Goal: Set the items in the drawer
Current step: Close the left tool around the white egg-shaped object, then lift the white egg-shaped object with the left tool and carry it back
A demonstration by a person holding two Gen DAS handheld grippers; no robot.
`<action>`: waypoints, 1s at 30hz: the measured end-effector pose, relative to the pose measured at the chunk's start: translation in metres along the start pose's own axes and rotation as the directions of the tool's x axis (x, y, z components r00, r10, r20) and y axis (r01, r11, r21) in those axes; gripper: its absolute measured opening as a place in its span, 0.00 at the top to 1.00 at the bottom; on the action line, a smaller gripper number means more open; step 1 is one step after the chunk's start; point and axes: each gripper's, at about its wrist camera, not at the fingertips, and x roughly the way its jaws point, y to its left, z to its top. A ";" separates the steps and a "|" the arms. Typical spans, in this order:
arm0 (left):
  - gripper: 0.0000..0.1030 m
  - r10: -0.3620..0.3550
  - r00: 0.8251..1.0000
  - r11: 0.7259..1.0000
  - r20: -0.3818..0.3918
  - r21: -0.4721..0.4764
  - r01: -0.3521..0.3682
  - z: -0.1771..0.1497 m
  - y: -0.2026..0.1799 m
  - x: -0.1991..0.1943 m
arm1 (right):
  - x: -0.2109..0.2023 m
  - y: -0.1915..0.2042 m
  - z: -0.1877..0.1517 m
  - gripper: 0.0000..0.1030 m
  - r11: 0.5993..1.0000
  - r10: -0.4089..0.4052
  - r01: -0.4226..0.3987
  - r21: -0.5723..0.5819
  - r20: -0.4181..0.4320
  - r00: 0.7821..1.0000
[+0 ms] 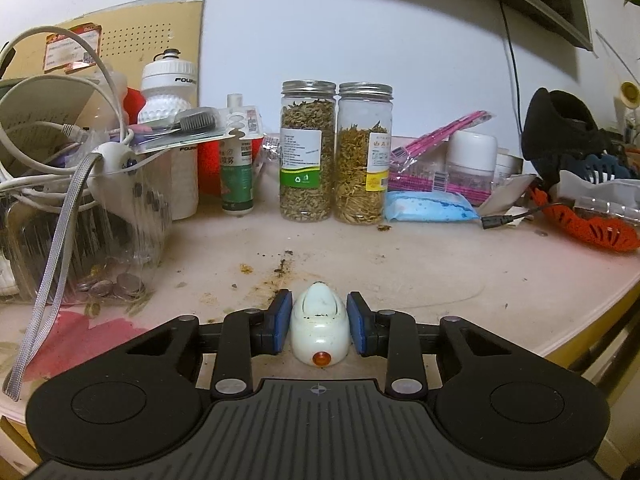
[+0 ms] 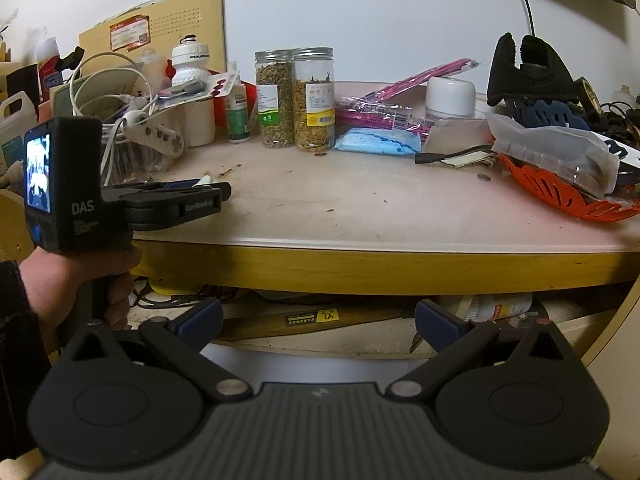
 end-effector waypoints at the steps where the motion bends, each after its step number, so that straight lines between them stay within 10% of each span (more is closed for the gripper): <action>1: 0.72 -0.001 1.000 1.000 0.000 -0.003 0.001 0.000 0.000 0.000 | 0.000 0.000 0.000 0.00 1.000 0.000 0.000 0.000 0.001 1.000; 30: 0.72 -0.021 1.000 1.000 0.012 -0.003 0.021 0.002 -0.001 -0.010 | 0.002 -0.001 -0.001 0.00 1.000 -0.012 0.012 0.005 -0.015 1.000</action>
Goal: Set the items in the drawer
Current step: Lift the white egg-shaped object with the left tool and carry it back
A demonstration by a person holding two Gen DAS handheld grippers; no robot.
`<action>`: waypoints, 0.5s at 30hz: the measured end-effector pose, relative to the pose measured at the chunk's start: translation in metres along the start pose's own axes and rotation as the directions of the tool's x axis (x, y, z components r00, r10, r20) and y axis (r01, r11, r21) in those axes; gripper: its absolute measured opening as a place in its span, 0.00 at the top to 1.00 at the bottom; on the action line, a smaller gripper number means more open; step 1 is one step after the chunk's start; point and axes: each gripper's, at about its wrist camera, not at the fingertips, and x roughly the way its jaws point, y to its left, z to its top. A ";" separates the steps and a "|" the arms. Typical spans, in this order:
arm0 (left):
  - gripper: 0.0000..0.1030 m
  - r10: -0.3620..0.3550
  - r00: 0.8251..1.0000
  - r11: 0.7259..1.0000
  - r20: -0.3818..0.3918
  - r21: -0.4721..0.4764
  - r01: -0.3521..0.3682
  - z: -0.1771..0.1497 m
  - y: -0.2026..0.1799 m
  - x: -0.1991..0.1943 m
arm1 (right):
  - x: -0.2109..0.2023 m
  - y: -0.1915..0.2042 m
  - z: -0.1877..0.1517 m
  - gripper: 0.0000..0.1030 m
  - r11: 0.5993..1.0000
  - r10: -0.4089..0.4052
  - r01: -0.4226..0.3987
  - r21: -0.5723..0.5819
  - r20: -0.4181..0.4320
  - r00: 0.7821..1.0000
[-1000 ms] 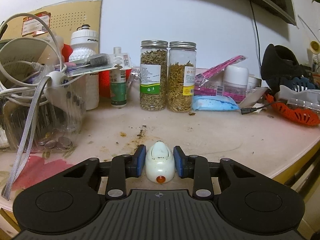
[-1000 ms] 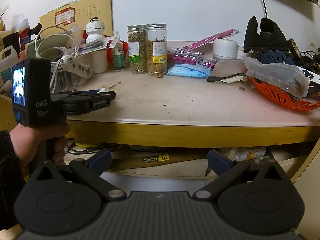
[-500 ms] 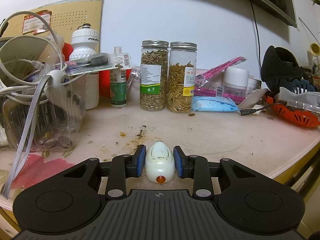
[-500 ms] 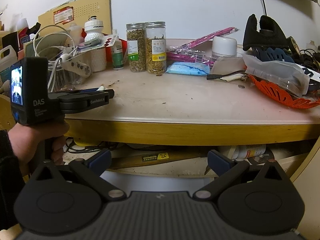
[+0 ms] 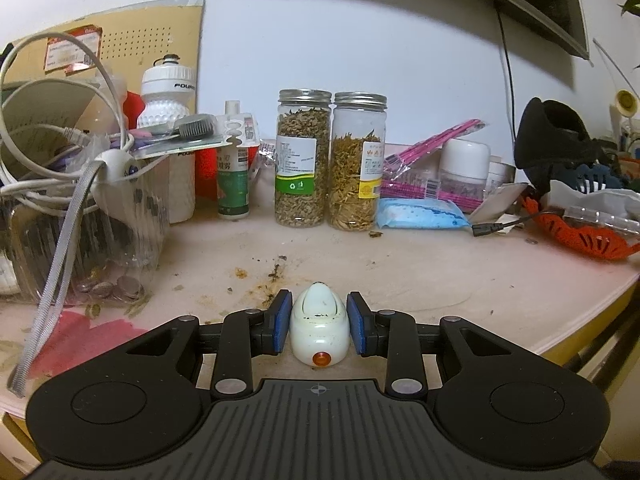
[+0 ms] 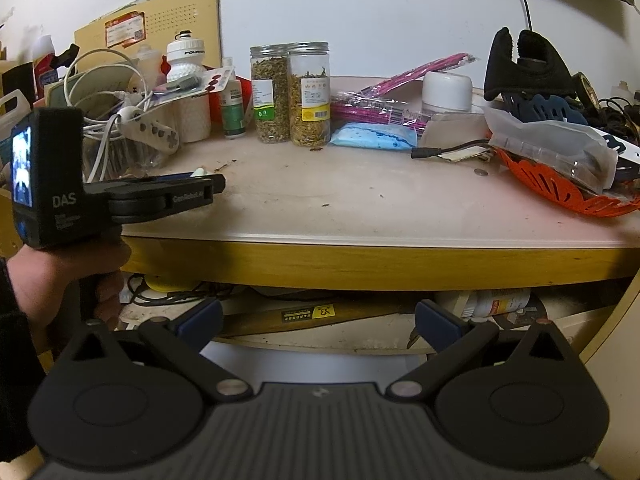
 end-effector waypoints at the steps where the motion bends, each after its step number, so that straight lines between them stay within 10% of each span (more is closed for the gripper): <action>1: 0.72 0.002 1.000 1.000 0.002 0.003 -0.002 0.000 0.000 -0.002 | 0.000 0.000 0.000 0.00 1.000 -0.002 0.002 0.000 -0.001 1.000; 15: 0.72 -0.001 1.000 1.000 0.018 0.011 0.001 0.006 -0.008 -0.046 | 0.004 -0.004 -0.001 0.00 1.000 -0.025 0.025 0.003 -0.006 1.000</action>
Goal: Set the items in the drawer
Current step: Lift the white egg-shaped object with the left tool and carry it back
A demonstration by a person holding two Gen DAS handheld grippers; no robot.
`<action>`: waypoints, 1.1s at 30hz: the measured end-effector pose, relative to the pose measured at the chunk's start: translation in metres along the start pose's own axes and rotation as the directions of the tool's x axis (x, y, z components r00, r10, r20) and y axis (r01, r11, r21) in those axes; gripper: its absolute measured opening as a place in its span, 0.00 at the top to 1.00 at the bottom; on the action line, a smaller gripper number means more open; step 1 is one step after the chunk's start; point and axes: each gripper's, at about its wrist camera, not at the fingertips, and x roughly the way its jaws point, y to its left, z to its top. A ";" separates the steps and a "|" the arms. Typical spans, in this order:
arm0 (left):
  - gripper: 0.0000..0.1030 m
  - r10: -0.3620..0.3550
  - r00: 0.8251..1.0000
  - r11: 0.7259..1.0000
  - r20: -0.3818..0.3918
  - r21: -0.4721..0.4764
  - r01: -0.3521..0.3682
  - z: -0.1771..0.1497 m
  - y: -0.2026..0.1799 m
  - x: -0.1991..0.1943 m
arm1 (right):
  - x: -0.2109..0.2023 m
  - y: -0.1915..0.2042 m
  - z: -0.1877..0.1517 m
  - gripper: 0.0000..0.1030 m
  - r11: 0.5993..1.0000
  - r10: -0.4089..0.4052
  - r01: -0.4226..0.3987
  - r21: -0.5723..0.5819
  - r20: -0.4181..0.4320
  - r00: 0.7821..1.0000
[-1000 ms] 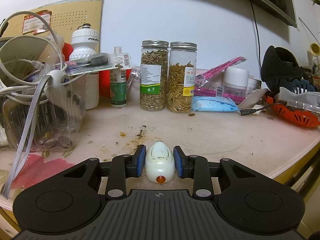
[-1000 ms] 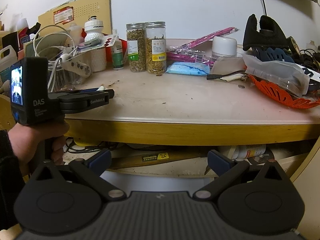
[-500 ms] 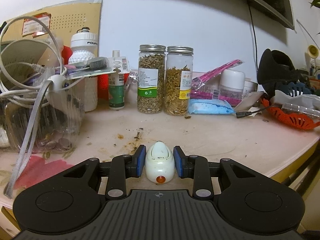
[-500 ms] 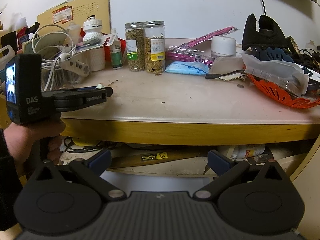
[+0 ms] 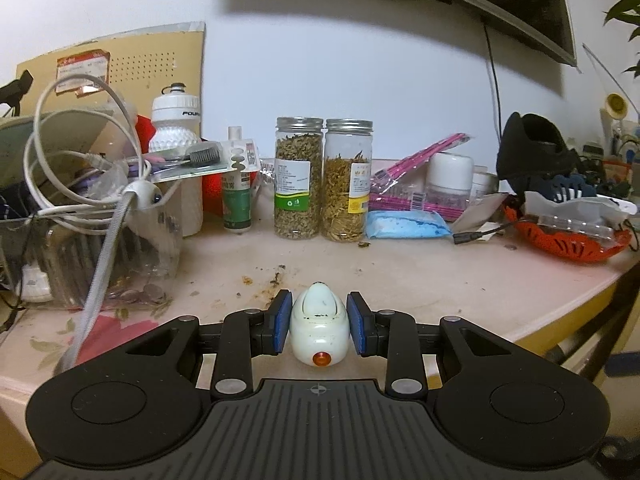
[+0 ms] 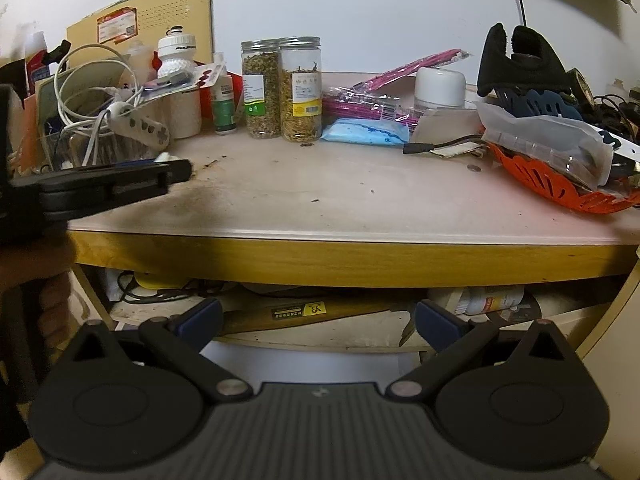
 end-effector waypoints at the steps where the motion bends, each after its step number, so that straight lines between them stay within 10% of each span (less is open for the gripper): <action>1: 0.72 0.000 1.000 1.000 0.000 0.003 0.000 0.000 -0.001 -0.004 | 0.000 0.000 0.000 0.00 1.000 -0.002 0.002 0.001 0.000 1.000; 22: 0.72 -0.010 1.000 0.999 0.002 0.045 0.010 -0.012 -0.011 -0.086 | -0.008 0.006 -0.005 0.00 1.000 0.001 -0.001 -0.026 0.001 1.000; 33: 0.72 0.143 0.989 0.989 -0.035 0.041 -0.141 -0.025 -0.018 -0.089 | -0.007 0.011 -0.007 0.00 0.999 0.002 -0.002 -0.047 0.000 1.000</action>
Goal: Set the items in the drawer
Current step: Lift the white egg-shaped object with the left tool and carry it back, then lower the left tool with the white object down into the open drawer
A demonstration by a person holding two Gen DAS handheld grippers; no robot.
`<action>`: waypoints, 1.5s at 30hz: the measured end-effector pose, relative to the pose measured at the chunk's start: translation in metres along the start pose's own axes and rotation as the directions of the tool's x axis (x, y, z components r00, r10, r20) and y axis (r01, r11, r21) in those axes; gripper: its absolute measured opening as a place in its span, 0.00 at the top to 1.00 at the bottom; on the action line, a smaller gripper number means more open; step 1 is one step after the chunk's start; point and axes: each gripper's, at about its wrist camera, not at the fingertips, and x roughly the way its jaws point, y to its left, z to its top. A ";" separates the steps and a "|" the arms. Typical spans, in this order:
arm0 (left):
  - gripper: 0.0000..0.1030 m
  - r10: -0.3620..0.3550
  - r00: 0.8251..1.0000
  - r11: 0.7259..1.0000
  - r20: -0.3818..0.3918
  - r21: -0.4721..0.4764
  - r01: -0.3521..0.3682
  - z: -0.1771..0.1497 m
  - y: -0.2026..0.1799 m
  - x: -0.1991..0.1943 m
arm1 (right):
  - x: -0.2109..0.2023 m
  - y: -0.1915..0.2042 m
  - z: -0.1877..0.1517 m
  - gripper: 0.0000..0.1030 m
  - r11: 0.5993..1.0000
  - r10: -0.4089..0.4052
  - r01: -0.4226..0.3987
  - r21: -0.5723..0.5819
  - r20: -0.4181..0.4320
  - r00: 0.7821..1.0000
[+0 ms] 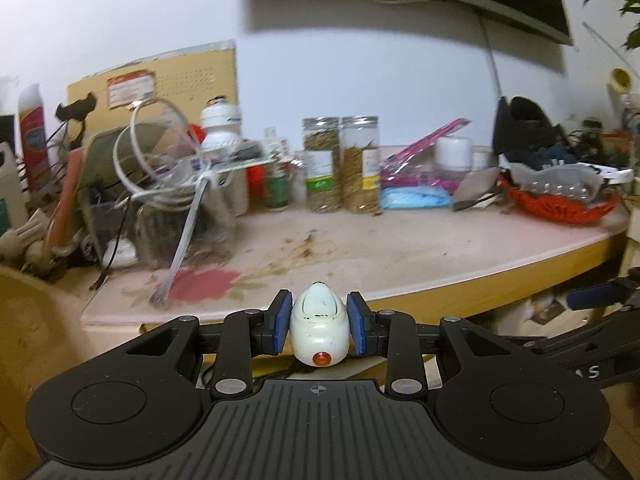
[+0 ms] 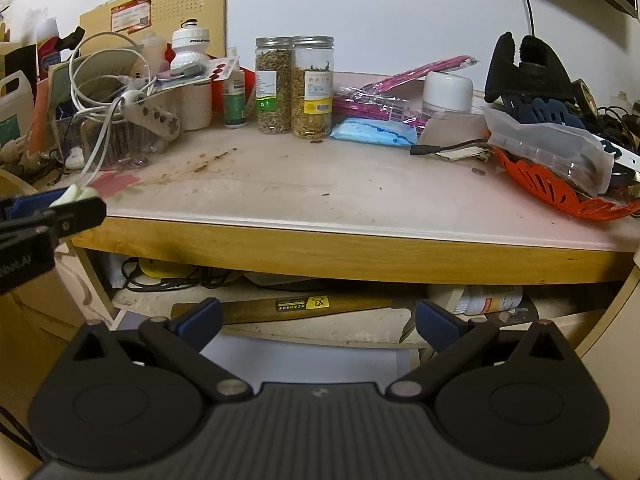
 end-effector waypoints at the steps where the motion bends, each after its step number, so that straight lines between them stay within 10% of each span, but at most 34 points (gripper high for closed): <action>1: 0.72 0.014 1.000 1.000 -0.004 0.001 -0.014 -0.001 0.000 0.000 | 0.000 0.000 0.000 0.00 1.000 0.000 0.000 -0.001 0.000 1.000; 10: 0.72 0.124 0.991 0.990 -0.051 -0.056 -0.127 -0.003 0.014 0.005 | -0.001 0.003 -0.001 0.00 1.000 0.007 -0.007 -0.010 0.000 1.000; 26: 0.72 0.072 0.977 0.991 -0.200 -0.097 -0.093 -0.016 0.015 0.022 | 0.003 0.007 -0.004 0.00 1.000 0.005 -0.005 -0.031 -0.023 1.000; 45: 0.72 -0.021 0.872 0.995 -0.489 -0.092 -0.028 -0.048 0.010 0.048 | 0.020 0.015 -0.015 0.00 0.997 0.017 -0.029 -0.071 -0.160 0.987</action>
